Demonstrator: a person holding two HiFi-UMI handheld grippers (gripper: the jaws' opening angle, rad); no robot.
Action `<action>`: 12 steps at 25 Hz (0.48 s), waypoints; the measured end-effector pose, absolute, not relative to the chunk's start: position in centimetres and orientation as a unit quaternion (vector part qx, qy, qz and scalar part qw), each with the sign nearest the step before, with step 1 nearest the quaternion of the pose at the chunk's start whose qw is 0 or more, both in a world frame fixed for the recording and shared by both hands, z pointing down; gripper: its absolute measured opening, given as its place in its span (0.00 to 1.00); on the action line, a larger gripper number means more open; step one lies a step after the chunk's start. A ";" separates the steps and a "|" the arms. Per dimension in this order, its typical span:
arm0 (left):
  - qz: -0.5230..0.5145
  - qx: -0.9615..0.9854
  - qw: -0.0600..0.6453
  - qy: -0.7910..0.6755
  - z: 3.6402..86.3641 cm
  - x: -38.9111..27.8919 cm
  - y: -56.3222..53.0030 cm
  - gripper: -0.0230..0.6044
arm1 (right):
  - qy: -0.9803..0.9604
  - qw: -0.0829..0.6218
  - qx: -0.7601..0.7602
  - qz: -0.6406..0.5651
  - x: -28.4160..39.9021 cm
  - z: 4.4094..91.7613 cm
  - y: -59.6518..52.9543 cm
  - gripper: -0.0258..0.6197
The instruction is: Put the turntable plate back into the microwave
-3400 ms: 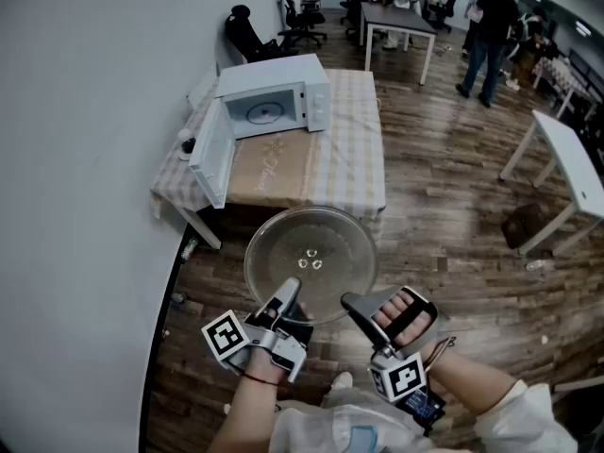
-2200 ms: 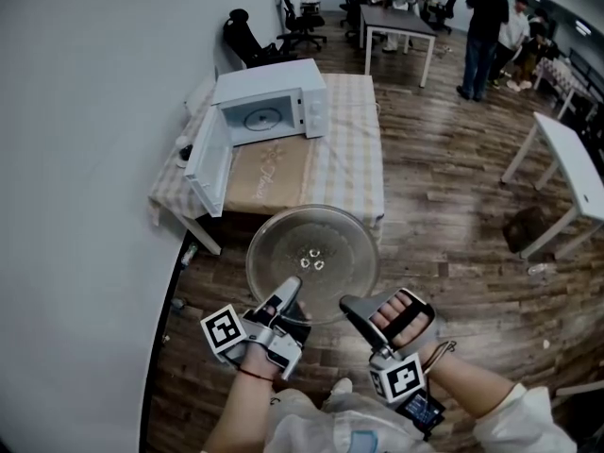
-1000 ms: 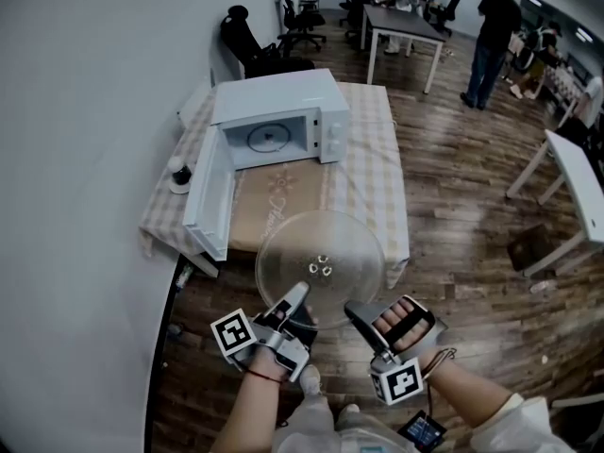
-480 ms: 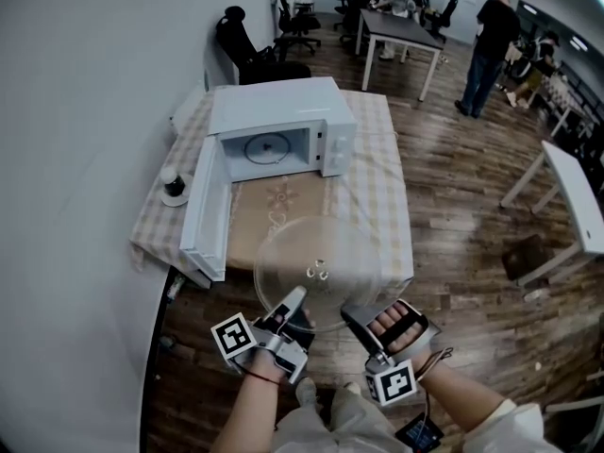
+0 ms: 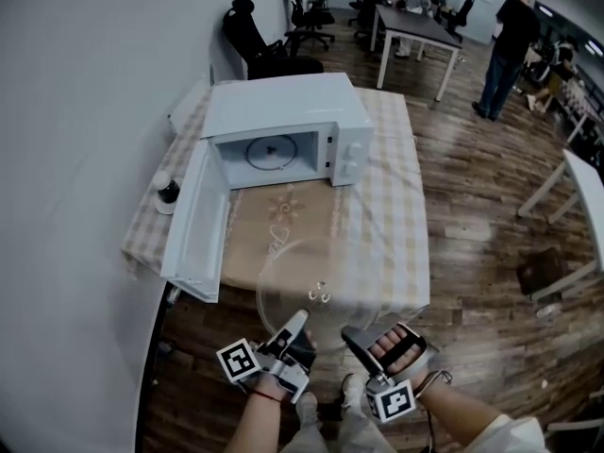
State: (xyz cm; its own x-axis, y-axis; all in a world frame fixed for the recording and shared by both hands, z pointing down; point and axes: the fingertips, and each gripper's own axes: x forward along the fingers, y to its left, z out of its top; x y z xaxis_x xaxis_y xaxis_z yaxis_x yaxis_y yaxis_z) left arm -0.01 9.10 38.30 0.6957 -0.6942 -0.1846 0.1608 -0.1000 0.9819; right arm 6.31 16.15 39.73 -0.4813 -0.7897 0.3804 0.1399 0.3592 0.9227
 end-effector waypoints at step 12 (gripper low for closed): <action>-0.329 0.661 0.638 -0.219 47.0 -0.3 4.4 0.07 | -0.713 0.462 0.222 -0.479 6.5 49.4 11.5 0.16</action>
State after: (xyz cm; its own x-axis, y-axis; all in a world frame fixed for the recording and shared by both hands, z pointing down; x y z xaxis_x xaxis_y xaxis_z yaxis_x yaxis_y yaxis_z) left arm -0.33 4.39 46.98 0.6871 -0.7098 -0.1549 0.1298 -0.0898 0.9875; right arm 6.49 11.48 49.40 -0.4748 -0.7593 0.4450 0.1257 0.4420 0.8882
